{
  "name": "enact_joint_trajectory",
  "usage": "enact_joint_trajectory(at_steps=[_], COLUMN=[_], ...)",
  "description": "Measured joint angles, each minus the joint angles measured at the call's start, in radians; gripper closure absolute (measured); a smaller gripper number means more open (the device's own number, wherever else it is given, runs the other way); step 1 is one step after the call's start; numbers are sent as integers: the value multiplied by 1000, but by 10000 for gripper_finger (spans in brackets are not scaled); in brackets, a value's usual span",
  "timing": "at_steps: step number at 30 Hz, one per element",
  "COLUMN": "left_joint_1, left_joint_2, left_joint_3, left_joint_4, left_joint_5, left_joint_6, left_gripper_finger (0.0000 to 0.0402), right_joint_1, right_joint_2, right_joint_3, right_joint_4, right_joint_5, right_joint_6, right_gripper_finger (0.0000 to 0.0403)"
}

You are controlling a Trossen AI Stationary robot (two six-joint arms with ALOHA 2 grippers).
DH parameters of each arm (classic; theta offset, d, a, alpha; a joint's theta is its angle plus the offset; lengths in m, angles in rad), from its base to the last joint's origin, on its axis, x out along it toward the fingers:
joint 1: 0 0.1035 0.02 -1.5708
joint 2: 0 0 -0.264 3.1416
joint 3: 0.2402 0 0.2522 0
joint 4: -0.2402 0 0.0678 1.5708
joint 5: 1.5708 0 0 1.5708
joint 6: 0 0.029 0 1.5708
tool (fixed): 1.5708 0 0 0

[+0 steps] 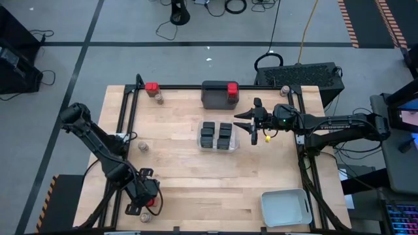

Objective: Sort spices by type
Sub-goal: Put the red seasoning bottle into the gray bin

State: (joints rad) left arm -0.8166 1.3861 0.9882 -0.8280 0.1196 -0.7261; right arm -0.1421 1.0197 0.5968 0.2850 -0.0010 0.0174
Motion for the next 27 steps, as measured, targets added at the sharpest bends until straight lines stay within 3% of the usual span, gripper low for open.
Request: enact_joint_trajectory(at_steps=[27], left_joint_1=[-29], left_joint_2=[54], left_joint_3=[0], left_joint_4=[8], left_joint_5=[-10], left_joint_6=[-2], left_gripper_finger=[190], right_joint_1=[0], right_joint_2=[0], right_joint_3=[0], right_joint_4=[1], right_joint_5=[0], right_joint_6=[0], right_gripper_finger=[282])
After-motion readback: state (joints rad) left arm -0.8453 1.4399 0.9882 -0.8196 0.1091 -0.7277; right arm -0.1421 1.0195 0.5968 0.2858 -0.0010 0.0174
